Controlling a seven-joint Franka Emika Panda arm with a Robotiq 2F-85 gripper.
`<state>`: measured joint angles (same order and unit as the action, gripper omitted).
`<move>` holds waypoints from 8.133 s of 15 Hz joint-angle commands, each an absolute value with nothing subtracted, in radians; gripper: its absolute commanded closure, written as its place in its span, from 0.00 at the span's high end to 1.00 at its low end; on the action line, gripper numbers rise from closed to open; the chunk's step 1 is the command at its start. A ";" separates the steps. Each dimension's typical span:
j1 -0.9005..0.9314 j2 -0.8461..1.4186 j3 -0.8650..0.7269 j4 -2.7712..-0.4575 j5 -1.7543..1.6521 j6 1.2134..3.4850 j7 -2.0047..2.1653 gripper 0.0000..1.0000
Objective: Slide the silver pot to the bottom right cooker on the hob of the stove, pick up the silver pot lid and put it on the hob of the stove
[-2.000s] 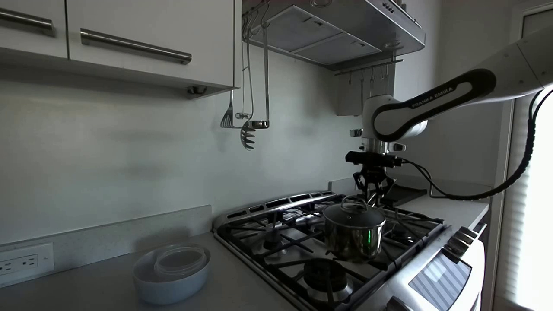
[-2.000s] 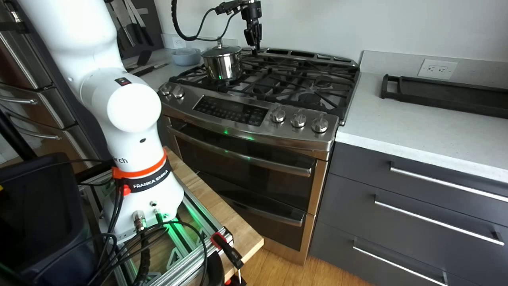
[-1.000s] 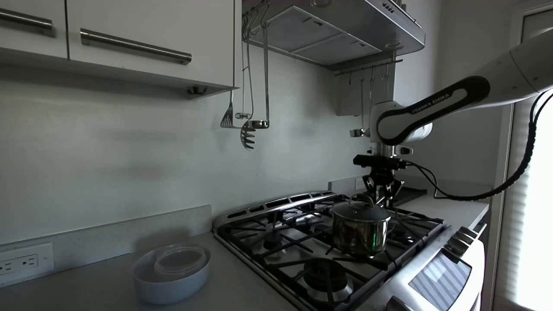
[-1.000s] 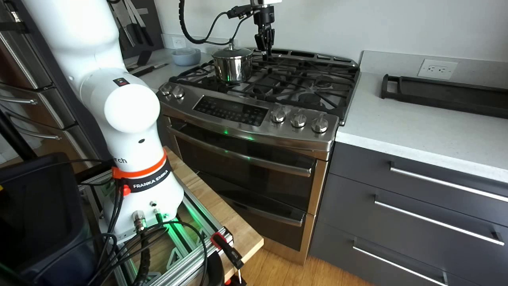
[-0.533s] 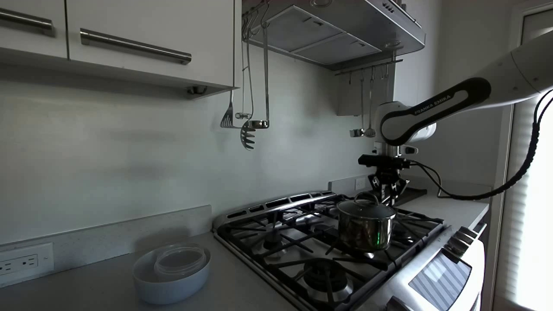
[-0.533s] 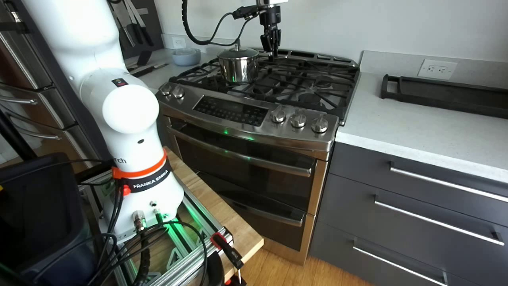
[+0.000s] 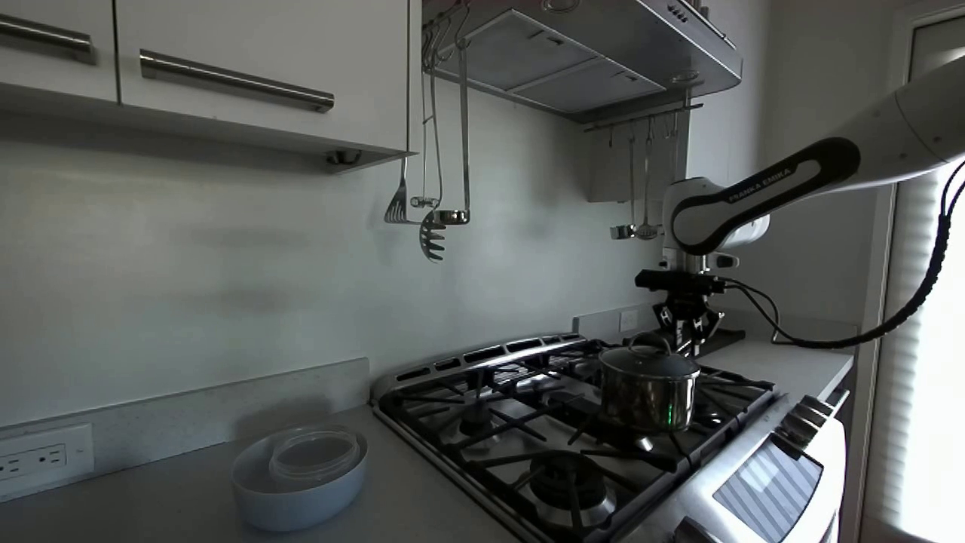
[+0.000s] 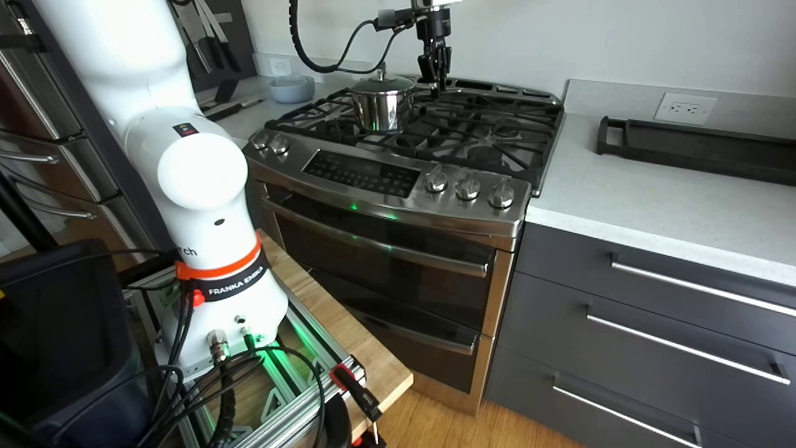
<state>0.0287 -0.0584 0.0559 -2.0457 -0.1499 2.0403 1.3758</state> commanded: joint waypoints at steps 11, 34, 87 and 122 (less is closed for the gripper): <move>0.001 -0.029 0.024 -2.024 -0.145 2.038 1.345 0.08; -0.087 0.050 -0.093 -1.960 -0.144 2.150 1.265 0.08; -0.122 0.139 -0.178 -1.824 -0.091 2.237 0.972 0.95; -0.067 -0.096 -0.092 -1.891 0.080 1.971 -0.461 1.00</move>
<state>-0.0776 -0.0813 -0.0960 -1.8625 0.1079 1.9407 -0.3856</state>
